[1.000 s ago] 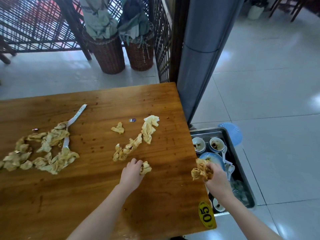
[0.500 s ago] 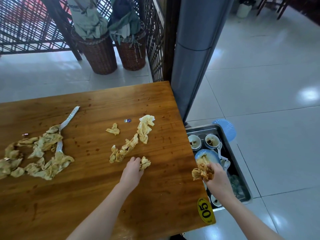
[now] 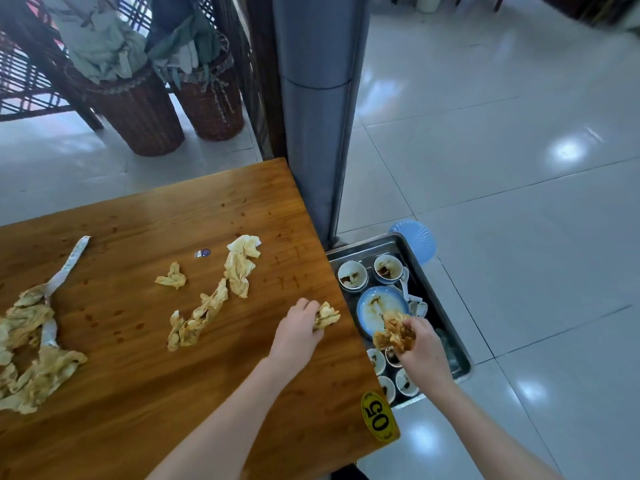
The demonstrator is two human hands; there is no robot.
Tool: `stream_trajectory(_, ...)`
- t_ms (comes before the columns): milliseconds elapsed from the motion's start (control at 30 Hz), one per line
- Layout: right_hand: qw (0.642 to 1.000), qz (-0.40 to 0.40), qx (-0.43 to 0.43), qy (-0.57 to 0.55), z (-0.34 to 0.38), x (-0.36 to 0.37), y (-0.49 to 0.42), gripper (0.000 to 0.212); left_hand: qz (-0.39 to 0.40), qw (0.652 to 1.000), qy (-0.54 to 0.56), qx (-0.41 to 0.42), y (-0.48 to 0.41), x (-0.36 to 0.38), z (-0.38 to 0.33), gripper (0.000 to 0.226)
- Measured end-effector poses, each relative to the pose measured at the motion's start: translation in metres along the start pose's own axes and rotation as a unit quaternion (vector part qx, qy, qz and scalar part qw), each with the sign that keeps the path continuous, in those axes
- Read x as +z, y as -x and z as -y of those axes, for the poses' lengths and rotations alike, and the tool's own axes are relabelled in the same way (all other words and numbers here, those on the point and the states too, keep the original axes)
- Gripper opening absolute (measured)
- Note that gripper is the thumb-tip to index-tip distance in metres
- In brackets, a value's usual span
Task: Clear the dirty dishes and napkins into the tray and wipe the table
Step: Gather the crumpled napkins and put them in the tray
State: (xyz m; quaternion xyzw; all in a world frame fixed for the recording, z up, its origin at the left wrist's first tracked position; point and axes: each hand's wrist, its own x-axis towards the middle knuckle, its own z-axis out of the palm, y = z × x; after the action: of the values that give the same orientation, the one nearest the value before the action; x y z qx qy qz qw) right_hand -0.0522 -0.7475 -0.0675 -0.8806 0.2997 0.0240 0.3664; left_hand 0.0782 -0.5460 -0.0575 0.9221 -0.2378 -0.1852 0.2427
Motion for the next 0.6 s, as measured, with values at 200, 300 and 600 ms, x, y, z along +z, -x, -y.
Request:
stream_trajectory(200, 0.998, 0.004, 0.058, 0.002, -0.036, -0.002, -0.031, 0.043, 0.041, 0.996, -0.015, 0.075, -0.04, 0.036, -0.046, 0.024)
stream_trajectory(300, 0.997, 0.003, 0.074, 0.008, -0.055, -0.002, -0.051, 0.04, 0.066, 0.994, -0.027, 0.082, -0.065, 0.058, -0.062, 0.025)
stream_trajectory(600, 0.993, 0.027, 0.113, -0.034, -0.097, 0.01, -0.115, 0.04, 0.117, 0.992, -0.025, 0.03, -0.14, 0.122, -0.079, 0.025)
